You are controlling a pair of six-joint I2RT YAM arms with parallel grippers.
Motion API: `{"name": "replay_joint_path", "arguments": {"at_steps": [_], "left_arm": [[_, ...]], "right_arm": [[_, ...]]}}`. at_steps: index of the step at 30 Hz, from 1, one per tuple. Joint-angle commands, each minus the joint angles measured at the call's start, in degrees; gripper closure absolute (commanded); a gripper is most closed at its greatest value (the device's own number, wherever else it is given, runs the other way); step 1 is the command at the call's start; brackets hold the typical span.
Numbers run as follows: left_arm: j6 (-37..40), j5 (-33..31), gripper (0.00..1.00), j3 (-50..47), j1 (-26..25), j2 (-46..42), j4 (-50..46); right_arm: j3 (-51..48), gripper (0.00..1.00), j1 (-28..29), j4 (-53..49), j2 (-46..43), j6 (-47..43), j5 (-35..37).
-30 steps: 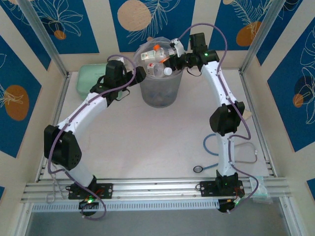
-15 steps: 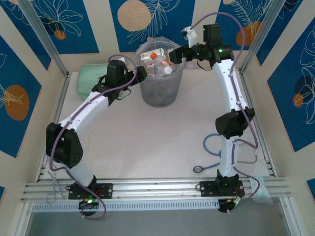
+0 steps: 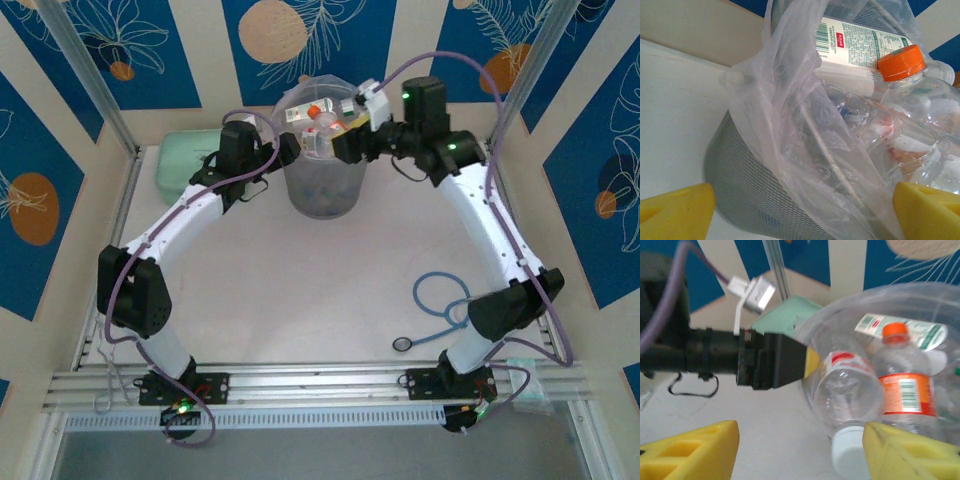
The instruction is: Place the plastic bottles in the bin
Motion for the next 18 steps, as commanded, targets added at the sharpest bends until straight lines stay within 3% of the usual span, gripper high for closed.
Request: {"name": "replay_joint_path", "arguments": {"at_steps": [1,4,7,16,18], "left_arm": [[-1.0,0.9,0.08,1.9,0.4,1.4,0.7],[-1.0,0.8,0.09,1.8,0.4,1.3,0.6],[-1.0,0.5,0.09,1.8,0.4,1.2,0.6],[-0.5,0.5,0.08,2.3,0.4,0.7,-0.1],[-0.3,0.6,0.08,2.3,0.4,0.0,-0.3]], "right_arm": [[-1.1,0.39,2.1,1.5,3.0,-3.3,9.1],[-0.3,0.5,1.2,2.6,5.5,-2.5,11.5],[-1.5,0.61,-0.6,4.9,7.1,-0.8,9.5],[0.3,0.58,-1.6,5.7,10.1,-0.7,7.1],[2.2,0.54,-2.0,4.2,10.4,-0.5,6.0]]}}
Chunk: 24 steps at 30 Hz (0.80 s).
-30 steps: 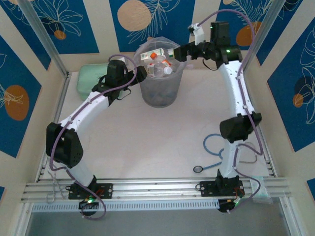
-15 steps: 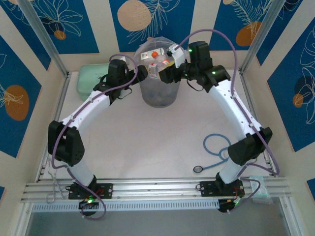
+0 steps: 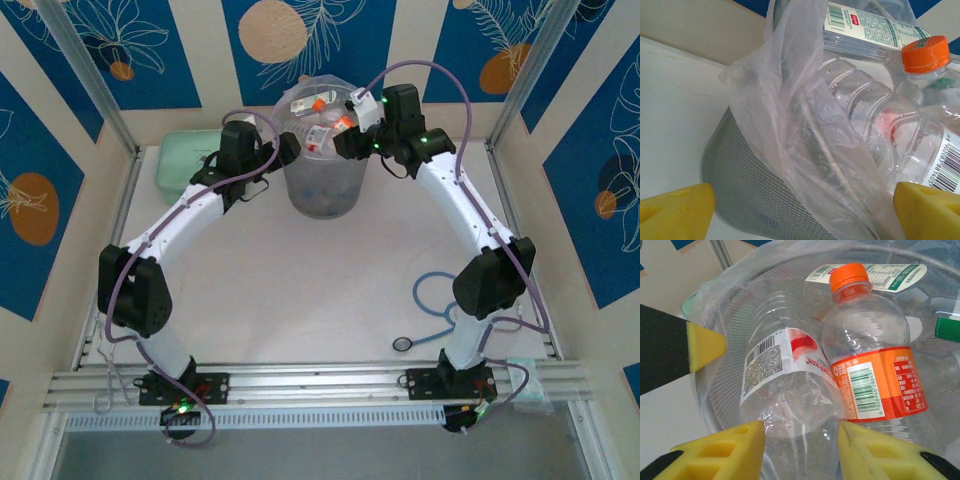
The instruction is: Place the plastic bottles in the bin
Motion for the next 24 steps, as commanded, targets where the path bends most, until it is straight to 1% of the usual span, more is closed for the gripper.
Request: {"name": "replay_joint_path", "arguments": {"at_steps": [1,4,6,9,13,15,17,19,21,22,24], "left_arm": [[1.0,0.7,0.08,2.2,0.4,-0.8,-0.5],[3.2,0.0,0.05,2.3,0.4,-3.2,-1.4],[5.6,-1.1,0.01,2.5,0.4,-5.3,-2.1],[8.9,-3.0,0.01,2.6,0.4,-8.6,-3.5],[14.2,-7.4,0.01,1.3,0.5,-14.4,-6.0],[17.7,-10.9,0.01,-2.2,0.5,-18.7,-6.8],[21.0,-14.7,0.01,-7.2,0.5,-23.4,-6.8],[24.6,-18.4,0.01,-13.5,0.7,-28.2,-5.8],[28.5,-22.5,0.01,-19.4,0.9,-32.4,-4.3],[30.4,-24.8,0.01,-22.0,1.4,-34.2,-4.3],[33.7,-28.5,0.01,-25.9,1.8,-36.9,-5.3]], "right_arm": [[3.2,0.5,-0.5,-1.1,1.0,0.6,-2.6],[4.1,0.39,-1.6,-1.4,-1.5,2.2,-5.6],[4.6,0.33,-2.7,-2.0,-3.4,3.8,-7.4],[3.6,0.29,-4.3,-2.6,-6.8,5.8,-8.2],[-0.9,0.27,-7.3,-2.3,-11.6,8.3,-6.7],[-6.8,0.22,-8.9,-0.1,-15.4,9.3,-5.3],[-14.9,0.21,-10.4,3.9,-19.7,11.2,-3.3],[-24.3,0.13,-11.9,9.9,-24.5,13.7,-1.2],[-33.7,0.03,-13.0,16.1,-29.5,15.4,3.0],[-37.8,0.01,-13.7,18.2,-31.7,15.8,5.2],[-43.5,0.01,-15.1,19.0,-35.4,17.2,8.5]]}}
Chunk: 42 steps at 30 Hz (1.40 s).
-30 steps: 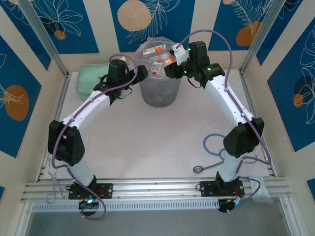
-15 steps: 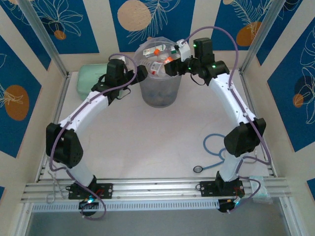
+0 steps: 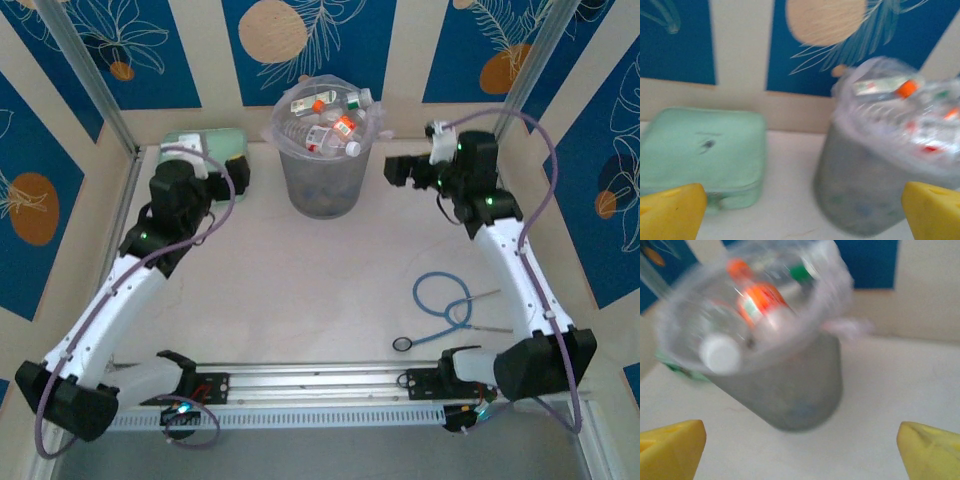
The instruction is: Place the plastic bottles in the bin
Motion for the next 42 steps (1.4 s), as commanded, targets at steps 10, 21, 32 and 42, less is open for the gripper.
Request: {"name": "replay_joint_path", "arguments": {"at_steps": [10,21,32,42], "left_arm": [[14.1,-15.6,0.01,-29.8,3.9,-3.8,15.7],[19.3,-15.9,0.0,-39.8,4.9,13.3,48.3],[23.9,-12.4,0.01,-42.5,8.2,25.7,66.6],[21.7,-3.7,0.01,-44.7,11.3,24.5,67.7]], "right_arm": [[-36.2,0.01,1.5,22.7,-11.7,3.6,13.2],[-47.1,0.01,-0.5,45.7,-0.2,1.2,20.4],[-47.2,0.01,-4.8,65.4,14.8,-1.4,19.1],[-48.3,0.01,-6.5,68.6,16.2,-0.9,15.7]]}}
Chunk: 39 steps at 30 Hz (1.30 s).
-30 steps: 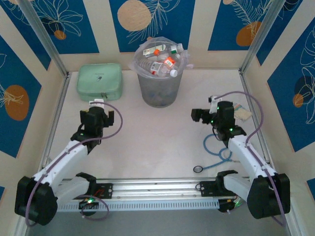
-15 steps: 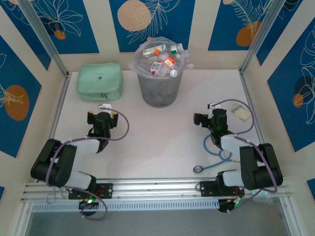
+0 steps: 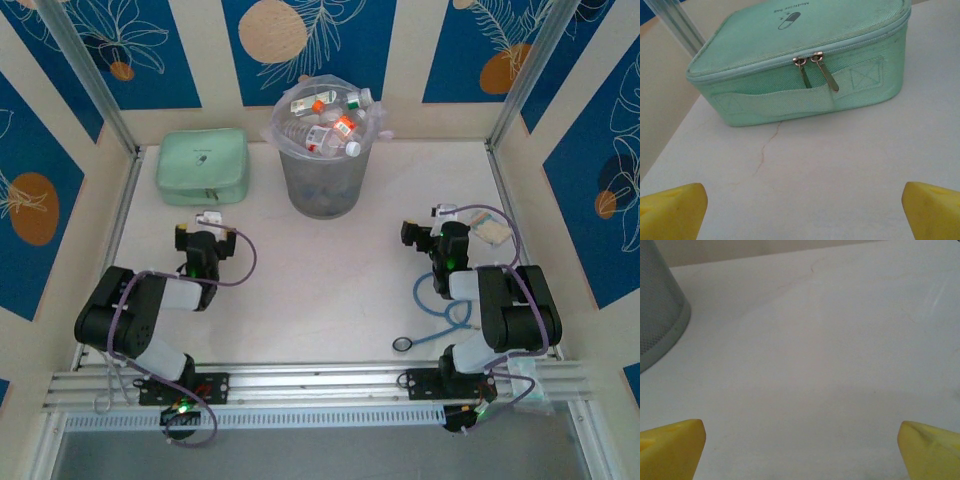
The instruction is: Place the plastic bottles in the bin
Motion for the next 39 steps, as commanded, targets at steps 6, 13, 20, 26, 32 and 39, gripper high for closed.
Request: {"name": "replay_joint_path", "arguments": {"at_steps": [6,13,20,26,32,39], "left_arm": [[-3.0,12.5,0.01,-2.2,4.6,0.3,4.0],[-3.5,11.1,0.01,-2.0,4.7,1.7,6.3],[-4.3,10.4,0.01,-1.4,5.1,1.7,5.3],[-4.7,10.1,0.01,-1.3,5.3,1.6,5.1],[-4.8,10.1,0.01,-1.3,5.4,1.7,4.9],[-4.9,10.1,0.01,-1.3,5.5,1.6,4.8]], "right_arm": [[-0.2,0.01,-0.2,2.8,0.0,0.3,-1.3],[0.0,0.01,0.7,2.7,0.2,-0.2,0.5],[0.1,0.01,0.7,2.6,0.2,-0.2,0.5],[0.1,0.01,0.7,2.6,0.2,-0.2,0.5],[0.5,0.01,0.6,2.0,0.4,0.0,0.3],[0.4,0.01,0.5,2.0,0.3,0.0,0.2]]}}
